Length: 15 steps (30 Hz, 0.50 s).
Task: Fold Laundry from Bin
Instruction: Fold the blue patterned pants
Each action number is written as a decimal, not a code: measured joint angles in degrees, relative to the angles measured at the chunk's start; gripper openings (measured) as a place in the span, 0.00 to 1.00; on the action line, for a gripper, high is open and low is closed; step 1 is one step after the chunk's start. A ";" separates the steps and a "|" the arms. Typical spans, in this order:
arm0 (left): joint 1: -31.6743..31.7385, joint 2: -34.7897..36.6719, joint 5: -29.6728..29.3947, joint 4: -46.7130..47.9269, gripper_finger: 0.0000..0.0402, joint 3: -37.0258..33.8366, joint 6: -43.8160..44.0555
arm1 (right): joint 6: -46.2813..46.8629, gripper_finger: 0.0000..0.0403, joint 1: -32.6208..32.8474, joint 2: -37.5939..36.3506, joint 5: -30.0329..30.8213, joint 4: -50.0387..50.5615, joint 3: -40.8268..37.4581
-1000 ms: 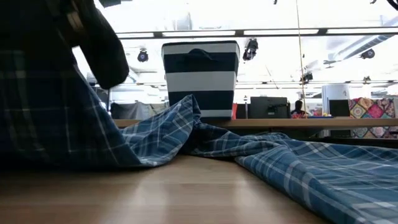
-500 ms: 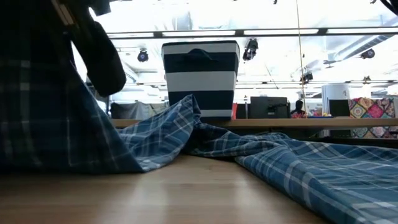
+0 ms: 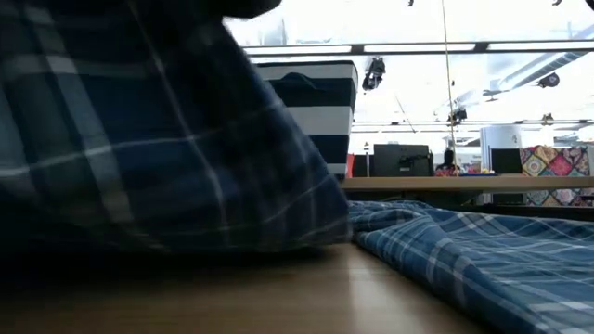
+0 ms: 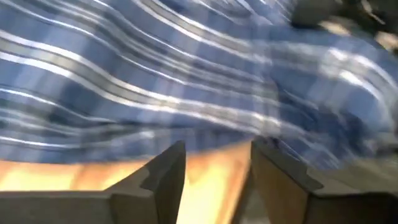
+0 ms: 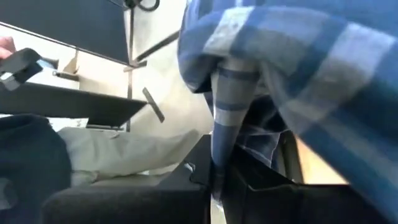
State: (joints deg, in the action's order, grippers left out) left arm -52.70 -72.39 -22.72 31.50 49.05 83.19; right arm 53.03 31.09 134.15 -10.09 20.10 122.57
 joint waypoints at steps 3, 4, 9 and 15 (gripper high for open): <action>1.50 -2.21 -2.32 -2.27 0.45 -2.34 2.50 | 1.09 0.02 0.24 0.00 0.96 3.64 0.86; 1.93 -3.53 -2.35 -3.88 0.45 -3.31 2.80 | 1.14 0.02 0.20 0.00 1.08 4.30 0.86; 4.80 -12.47 -1.76 -5.66 0.44 -7.48 8.31 | 1.91 0.02 0.15 0.00 1.12 4.31 0.69; 9.34 -18.66 3.18 -1.32 0.40 -9.55 6.38 | 9.17 0.02 0.83 0.00 -2.08 5.31 1.78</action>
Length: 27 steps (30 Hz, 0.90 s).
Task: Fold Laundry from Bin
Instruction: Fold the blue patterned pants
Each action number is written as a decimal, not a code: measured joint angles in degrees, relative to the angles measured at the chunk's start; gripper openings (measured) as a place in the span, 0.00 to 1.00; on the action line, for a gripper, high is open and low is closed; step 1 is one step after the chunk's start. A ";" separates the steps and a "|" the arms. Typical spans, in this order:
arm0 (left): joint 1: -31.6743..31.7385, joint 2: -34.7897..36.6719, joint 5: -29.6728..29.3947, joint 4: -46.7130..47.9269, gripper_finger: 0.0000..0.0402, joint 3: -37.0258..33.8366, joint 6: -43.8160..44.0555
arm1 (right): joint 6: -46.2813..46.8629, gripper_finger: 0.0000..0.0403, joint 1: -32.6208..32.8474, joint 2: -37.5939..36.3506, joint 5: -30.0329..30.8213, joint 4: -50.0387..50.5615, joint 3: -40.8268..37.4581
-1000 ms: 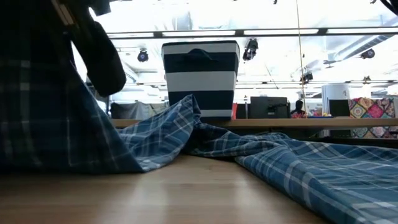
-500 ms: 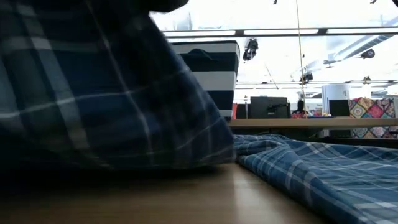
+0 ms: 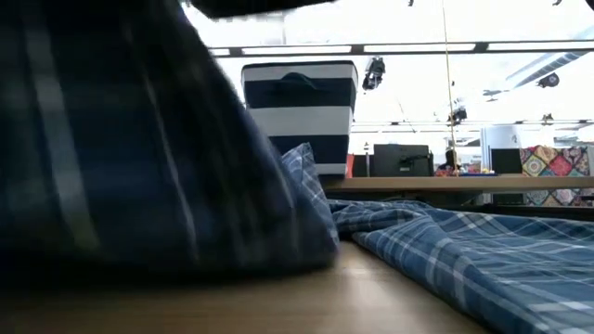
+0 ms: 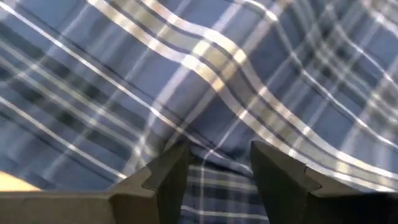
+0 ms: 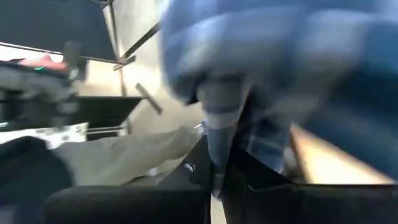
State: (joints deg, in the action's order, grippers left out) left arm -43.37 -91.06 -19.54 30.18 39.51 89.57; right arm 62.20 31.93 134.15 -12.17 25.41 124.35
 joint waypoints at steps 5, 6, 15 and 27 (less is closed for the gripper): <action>4.00 0.79 0.85 9.65 0.36 -0.69 -11.44 | 9.03 0.02 2.20 -0.07 -1.98 0.06 0.11; 4.65 1.21 0.92 11.71 0.36 -0.78 -13.28 | 10.58 0.02 2.82 -0.07 -2.31 0.09 0.11; 6.39 4.59 3.09 29.74 0.35 -2.03 -17.40 | 20.84 0.03 7.79 -0.09 -3.25 -2.03 0.09; 6.14 7.83 0.98 28.91 0.35 0.01 -17.77 | -1.82 0.33 6.58 0.40 22.46 -1.97 0.09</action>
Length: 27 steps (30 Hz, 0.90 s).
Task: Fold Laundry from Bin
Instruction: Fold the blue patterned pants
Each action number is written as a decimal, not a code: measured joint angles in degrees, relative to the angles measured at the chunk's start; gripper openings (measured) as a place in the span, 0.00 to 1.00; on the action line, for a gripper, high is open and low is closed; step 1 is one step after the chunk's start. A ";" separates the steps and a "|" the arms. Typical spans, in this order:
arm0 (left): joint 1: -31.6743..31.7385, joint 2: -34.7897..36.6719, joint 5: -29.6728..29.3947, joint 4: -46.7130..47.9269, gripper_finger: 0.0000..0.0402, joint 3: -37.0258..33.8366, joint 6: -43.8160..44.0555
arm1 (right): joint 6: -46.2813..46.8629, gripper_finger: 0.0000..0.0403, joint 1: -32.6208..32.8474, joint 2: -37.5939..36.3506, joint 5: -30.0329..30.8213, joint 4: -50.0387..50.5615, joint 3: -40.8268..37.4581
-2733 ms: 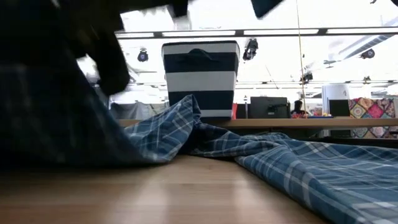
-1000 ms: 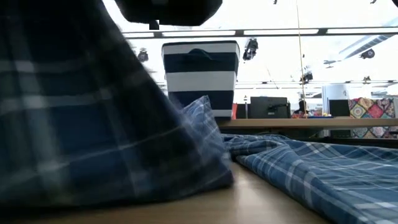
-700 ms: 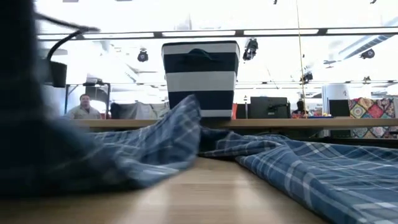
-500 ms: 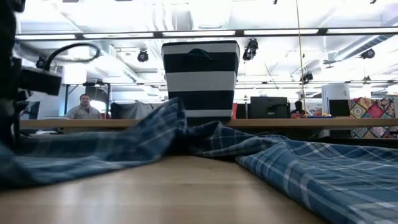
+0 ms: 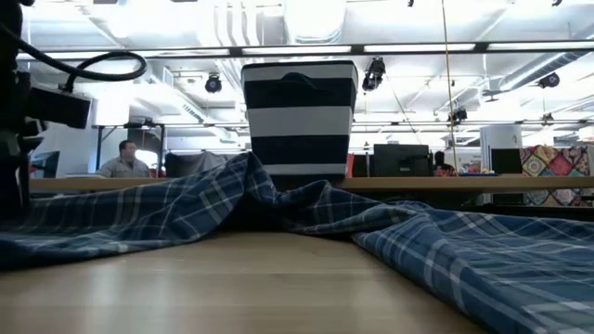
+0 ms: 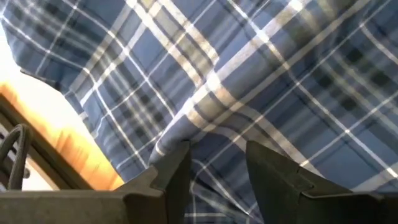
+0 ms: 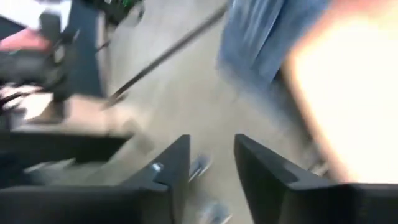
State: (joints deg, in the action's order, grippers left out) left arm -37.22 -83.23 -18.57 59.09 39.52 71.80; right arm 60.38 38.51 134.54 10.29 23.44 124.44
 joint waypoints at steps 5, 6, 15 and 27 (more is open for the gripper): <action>0.28 -0.80 -0.14 -0.71 0.35 -1.28 -0.23 | -19.36 0.45 -1.89 3.49 8.14 -5.78 -0.02; 0.40 -0.99 -0.09 -1.33 0.35 -1.82 -0.12 | -22.13 0.46 -2.27 4.59 8.08 -8.64 -0.02; 1.28 -0.40 0.15 -6.23 0.35 -7.09 7.14 | -30.59 0.50 -4.45 13.64 7.78 -27.93 0.28; 2.66 0.09 1.67 -6.34 0.35 -5.74 6.59 | -12.03 0.50 -10.78 18.36 -2.32 -31.55 10.43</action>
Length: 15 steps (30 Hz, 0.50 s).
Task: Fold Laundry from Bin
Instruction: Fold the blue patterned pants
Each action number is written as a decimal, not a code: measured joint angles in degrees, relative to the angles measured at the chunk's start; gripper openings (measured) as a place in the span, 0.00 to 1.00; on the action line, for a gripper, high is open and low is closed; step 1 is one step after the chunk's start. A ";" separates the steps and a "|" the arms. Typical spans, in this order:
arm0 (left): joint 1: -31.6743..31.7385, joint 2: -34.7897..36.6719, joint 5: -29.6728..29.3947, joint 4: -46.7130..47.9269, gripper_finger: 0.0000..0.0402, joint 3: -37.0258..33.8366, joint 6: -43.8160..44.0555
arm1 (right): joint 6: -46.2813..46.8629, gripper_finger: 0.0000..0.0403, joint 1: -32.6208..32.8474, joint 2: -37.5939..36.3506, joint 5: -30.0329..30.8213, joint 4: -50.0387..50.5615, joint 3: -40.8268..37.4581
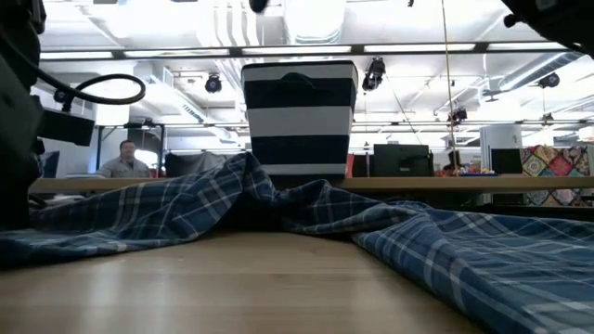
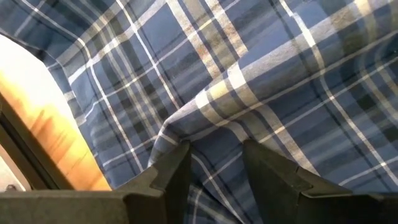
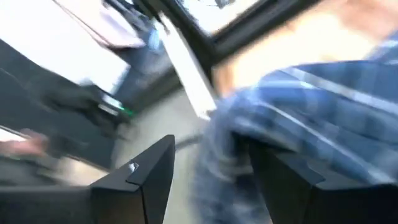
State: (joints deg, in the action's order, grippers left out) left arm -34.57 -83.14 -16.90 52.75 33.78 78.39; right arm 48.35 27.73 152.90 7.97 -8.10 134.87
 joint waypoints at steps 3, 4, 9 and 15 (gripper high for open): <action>0.13 -0.08 0.48 -0.04 0.35 -0.07 0.15 | 8.10 0.50 0.04 -0.83 -1.32 1.12 0.13; 0.13 -0.01 0.51 -0.05 0.35 -0.08 0.16 | 10.53 0.50 0.14 -0.95 -0.21 1.71 0.13; 0.35 0.01 0.74 -0.09 0.35 -0.04 0.62 | 14.88 0.49 0.11 -1.00 5.35 4.66 0.07; 0.35 -0.06 0.80 0.10 0.35 -0.04 0.65 | 12.41 0.25 -0.65 -0.98 7.14 4.19 0.04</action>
State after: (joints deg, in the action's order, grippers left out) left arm -34.22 -83.20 -16.10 52.85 33.74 79.04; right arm 60.76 27.07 151.92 15.11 -3.91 134.91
